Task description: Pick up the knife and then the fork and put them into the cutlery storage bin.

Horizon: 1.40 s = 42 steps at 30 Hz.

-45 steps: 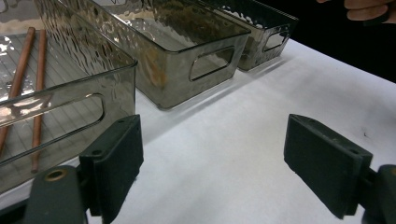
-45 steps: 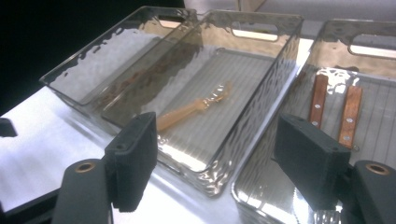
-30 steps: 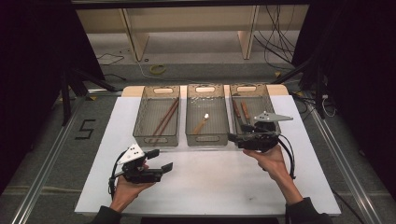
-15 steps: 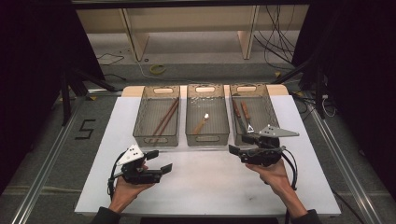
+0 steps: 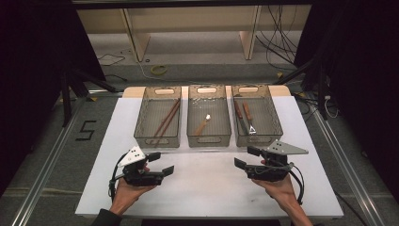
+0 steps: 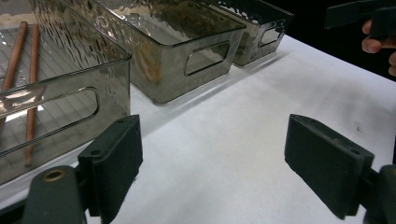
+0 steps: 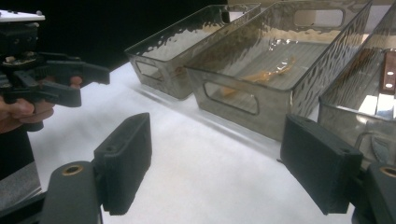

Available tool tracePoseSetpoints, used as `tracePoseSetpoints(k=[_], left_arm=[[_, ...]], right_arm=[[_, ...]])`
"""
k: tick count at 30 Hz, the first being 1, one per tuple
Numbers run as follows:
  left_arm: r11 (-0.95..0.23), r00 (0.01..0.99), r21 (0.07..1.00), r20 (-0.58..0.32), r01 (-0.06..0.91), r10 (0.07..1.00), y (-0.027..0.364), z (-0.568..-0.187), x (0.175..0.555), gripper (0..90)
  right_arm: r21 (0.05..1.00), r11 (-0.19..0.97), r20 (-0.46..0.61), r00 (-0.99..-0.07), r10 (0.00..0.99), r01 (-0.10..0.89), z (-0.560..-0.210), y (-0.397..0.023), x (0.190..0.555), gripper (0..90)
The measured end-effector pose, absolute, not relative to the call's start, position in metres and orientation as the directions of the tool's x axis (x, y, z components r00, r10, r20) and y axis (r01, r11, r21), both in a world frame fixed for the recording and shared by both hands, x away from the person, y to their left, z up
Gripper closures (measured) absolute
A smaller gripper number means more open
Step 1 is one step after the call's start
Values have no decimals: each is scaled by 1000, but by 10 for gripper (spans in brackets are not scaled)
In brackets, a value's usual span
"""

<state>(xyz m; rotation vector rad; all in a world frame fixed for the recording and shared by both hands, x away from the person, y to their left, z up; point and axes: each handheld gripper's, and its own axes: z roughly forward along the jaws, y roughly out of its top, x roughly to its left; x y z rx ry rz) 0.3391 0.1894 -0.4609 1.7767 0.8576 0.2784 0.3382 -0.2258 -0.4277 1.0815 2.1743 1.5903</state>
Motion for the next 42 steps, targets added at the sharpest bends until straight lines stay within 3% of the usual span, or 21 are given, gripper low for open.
tracePoseSetpoints(k=[42], left_arm=[[-161, 720, 891, -226, 425, 656, 188, -462, 339, 180]], right_arm=[[898, 160, 188, -687, 702, 410, -448, -238, 313, 223]])
